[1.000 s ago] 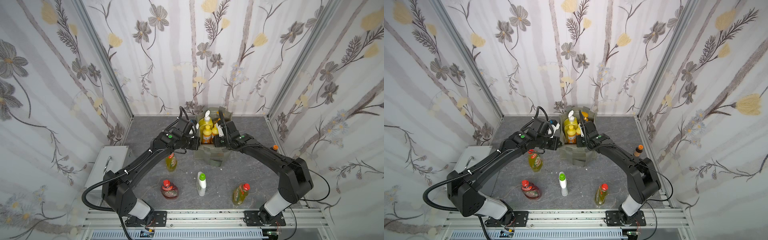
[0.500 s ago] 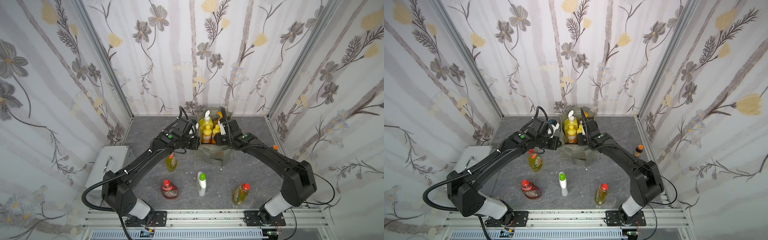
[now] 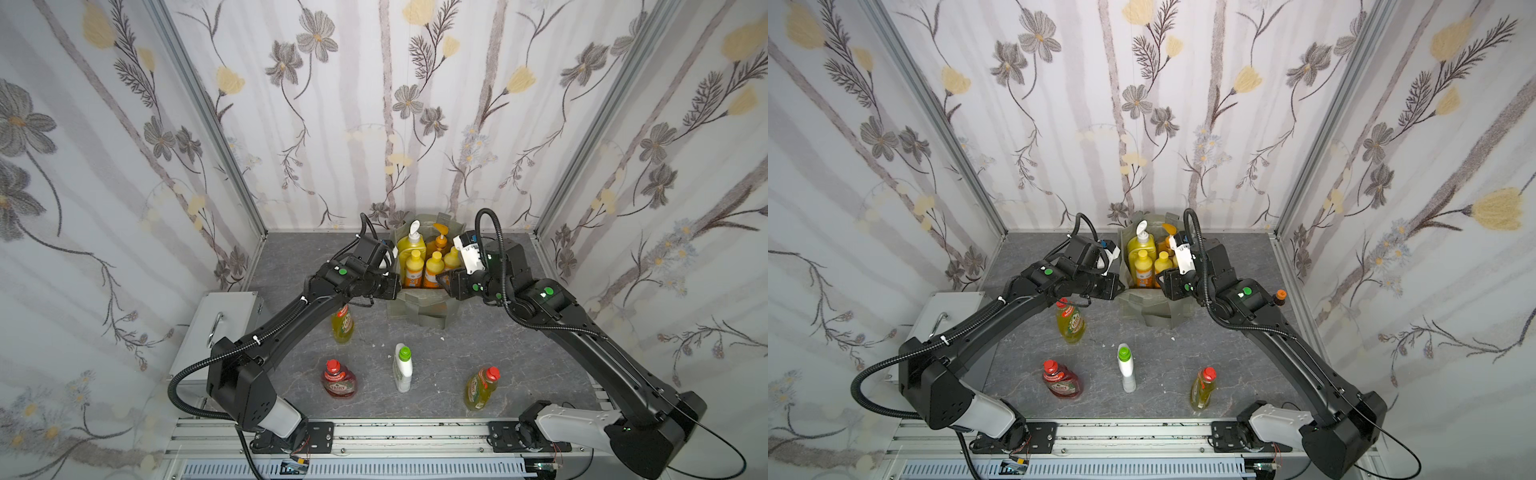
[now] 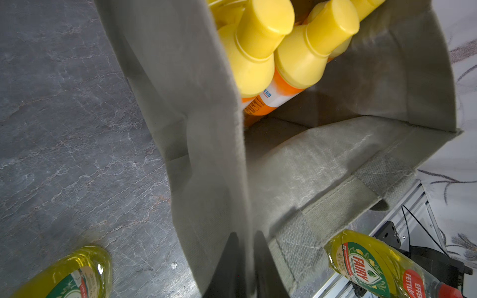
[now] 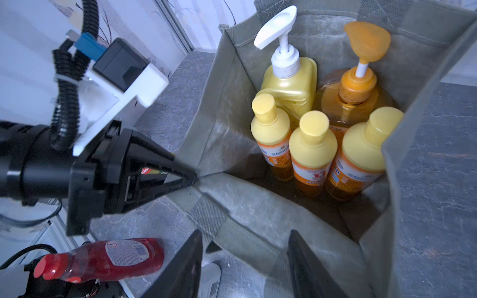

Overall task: Pack dish soap into the shopping bag
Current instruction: Adjust the bottle of dish soap in the shopping bag, then pick up the bottle of dish soap at the center of the board.

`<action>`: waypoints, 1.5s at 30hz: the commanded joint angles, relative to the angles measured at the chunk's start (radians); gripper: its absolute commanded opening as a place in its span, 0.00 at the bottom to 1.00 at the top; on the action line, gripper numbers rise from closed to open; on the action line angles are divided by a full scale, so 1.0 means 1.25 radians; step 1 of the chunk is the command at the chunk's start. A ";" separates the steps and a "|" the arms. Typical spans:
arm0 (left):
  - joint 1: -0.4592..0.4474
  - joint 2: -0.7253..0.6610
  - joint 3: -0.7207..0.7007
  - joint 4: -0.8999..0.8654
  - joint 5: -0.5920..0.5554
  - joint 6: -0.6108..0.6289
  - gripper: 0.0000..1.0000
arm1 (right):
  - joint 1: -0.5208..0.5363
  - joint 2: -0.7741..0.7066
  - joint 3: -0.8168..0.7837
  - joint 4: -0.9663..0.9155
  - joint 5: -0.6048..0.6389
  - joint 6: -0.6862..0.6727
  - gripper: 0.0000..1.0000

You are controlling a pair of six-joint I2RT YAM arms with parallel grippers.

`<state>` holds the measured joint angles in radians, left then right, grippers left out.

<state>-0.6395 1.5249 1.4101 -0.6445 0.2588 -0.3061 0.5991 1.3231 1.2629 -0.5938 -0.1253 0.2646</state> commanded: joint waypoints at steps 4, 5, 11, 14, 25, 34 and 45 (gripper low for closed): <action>0.001 -0.001 0.002 0.011 -0.012 0.004 0.27 | 0.001 -0.128 -0.032 -0.199 0.078 0.016 0.66; 0.001 -0.003 -0.001 0.013 -0.018 0.007 0.32 | 0.001 -0.151 -0.038 -0.231 0.083 0.030 0.68; 0.001 -0.029 -0.010 0.015 -0.043 0.014 0.58 | 0.001 -0.292 -0.098 -0.344 0.108 0.115 0.79; -0.002 -0.051 -0.002 -0.009 -0.057 0.021 0.68 | 0.001 -0.347 -0.131 -0.362 0.097 0.156 0.85; -0.097 -0.219 -0.010 -0.064 -0.131 0.041 0.99 | -0.103 -0.361 -0.272 -0.150 0.089 0.171 0.98; -0.315 -0.168 -0.022 0.041 -0.232 -0.013 0.95 | -0.355 -0.323 -0.329 0.096 -0.095 0.148 1.00; -0.506 0.000 0.108 0.040 -0.323 -0.073 0.92 | -0.477 -0.324 -0.362 0.142 -0.131 0.115 1.00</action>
<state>-1.2362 1.4792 1.4906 -0.6064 -0.0975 -0.3622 0.0219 0.9234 0.8234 -0.4713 -0.2451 0.4286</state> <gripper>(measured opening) 0.922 0.998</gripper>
